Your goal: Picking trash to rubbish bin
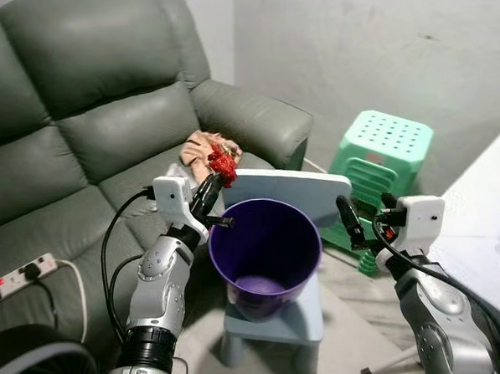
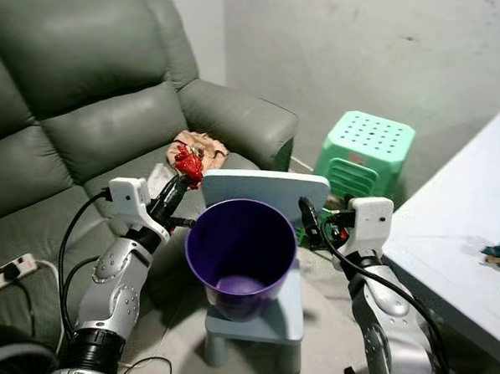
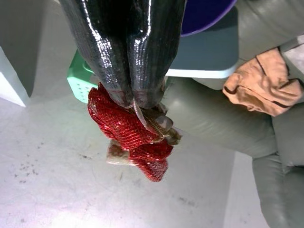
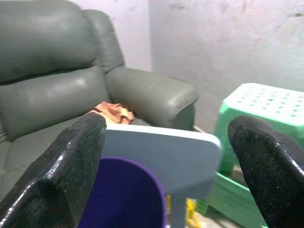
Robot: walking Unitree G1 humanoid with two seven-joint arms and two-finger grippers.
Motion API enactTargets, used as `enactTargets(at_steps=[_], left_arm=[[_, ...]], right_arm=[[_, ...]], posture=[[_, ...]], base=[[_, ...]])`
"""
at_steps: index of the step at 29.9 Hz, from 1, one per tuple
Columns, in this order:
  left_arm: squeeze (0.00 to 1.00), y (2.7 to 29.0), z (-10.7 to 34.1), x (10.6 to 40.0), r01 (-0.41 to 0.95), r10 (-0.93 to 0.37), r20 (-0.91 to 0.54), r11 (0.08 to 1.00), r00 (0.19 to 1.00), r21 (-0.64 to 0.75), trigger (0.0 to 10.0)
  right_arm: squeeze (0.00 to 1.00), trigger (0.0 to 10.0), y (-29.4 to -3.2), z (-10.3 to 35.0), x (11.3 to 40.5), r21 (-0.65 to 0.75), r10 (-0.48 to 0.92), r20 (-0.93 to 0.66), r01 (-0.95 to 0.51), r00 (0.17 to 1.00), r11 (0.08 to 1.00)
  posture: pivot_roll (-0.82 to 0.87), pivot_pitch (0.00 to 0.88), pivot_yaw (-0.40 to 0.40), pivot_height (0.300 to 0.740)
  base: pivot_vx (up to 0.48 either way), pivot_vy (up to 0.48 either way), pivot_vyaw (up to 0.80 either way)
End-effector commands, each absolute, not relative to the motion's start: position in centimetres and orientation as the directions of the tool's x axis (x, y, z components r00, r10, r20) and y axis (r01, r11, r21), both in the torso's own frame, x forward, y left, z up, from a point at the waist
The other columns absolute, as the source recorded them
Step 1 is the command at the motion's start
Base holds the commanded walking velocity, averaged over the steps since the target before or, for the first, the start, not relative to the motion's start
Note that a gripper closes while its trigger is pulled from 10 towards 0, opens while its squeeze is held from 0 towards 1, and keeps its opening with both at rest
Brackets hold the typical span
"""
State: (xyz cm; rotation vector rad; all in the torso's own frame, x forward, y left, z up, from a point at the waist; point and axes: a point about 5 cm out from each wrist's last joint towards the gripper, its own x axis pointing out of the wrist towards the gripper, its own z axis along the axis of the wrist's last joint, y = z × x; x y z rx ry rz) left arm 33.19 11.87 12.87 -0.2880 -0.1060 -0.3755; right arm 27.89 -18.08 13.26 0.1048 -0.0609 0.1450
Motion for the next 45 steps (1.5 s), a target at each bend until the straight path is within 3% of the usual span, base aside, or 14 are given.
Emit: enactTargets(at_steps=[1,22,26,28,38,45], left_arm=[[0.0,12.1,13.0,33.0,0.36,-0.332,0.147,0.895,0.932,-0.264,10.0],[0.0,12.0,13.9,32.5,0.352,-0.331,0.126,0.905,0.935,-0.237,10.0],[0.0,12.0,14.2,32.4,0.346,-0.315,0.155,0.903,0.936,-0.255,10.0],[0.0,12.2,14.2,32.5,0.318,-0.287,0.141,0.889,0.948,-0.328,10.0],[0.0,12.9,13.5,32.8,0.22,-0.208,0.072,0.923,0.975,-0.315,10.0],[0.0,12.6,12.4,32.4,0.312,-0.321,0.021,0.902,0.947,-0.298,10.0]], right_arm=[[0.0,10.0,-18.3,13.5,28.2,0.09,0.14,0.078,-0.147,0.987,0.985],[0.0,10.0,-18.4,13.6,28.6,0.075,0.152,0.085,-0.159,0.985,0.984],[0.0,10.0,-18.4,13.6,28.6,0.075,0.152,0.085,-0.159,0.985,0.985],[0.0,10.0,-18.5,13.6,28.6,0.076,0.152,0.088,-0.158,0.985,0.984],[0.0,10.0,-18.6,13.6,28.5,0.074,0.15,0.078,-0.156,0.986,0.985],[0.0,10.0,-18.3,13.6,28.5,0.072,0.162,0.072,-0.167,0.984,0.983]], posture=[[-0.04,0.0,-0.046,0.74],[-0.04,0.0,-0.06,0.74],[-0.04,0.0,-0.06,0.74],[-0.04,0.0,-0.061,0.74],[-0.03,0.0,-0.069,0.74],[-0.03,0.0,-0.072,0.74]], base=[[0.0,0.0,-0.72],[0.0,0.0,-0.72],[0.0,-0.24,-0.72],[0.0,0.0,-0.43],[0.0,0.0,0.0],[0.0,0.0,0.0]])
